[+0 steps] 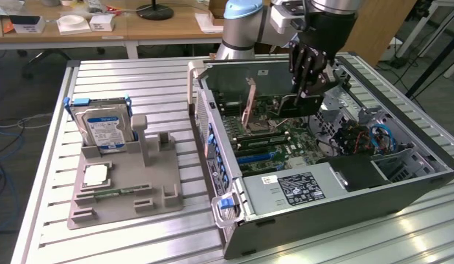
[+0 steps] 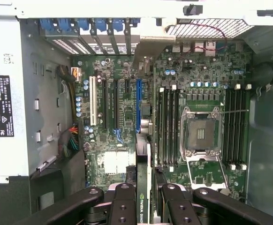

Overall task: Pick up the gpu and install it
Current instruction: 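Insert the gpu into the slot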

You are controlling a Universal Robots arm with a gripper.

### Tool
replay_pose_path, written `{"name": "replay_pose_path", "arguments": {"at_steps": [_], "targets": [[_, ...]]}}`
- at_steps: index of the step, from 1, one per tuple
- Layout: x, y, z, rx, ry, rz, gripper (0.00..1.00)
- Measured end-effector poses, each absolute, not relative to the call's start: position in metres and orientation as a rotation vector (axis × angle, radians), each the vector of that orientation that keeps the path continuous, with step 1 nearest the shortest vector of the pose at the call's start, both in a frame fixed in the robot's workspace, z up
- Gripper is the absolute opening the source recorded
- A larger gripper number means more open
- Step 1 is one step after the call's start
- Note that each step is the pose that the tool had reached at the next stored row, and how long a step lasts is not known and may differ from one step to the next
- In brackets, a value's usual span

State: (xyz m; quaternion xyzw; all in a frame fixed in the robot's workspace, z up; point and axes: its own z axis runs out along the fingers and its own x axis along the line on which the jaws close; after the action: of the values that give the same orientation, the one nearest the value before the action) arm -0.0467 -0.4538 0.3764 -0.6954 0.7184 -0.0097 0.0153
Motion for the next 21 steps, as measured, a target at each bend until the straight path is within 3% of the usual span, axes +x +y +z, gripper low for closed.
{"name": "replay_pose_path", "arguments": {"at_steps": [21], "targets": [[-0.047, -0.452, 0.364, -2.171, 2.242, -0.048, 0.26]]}}
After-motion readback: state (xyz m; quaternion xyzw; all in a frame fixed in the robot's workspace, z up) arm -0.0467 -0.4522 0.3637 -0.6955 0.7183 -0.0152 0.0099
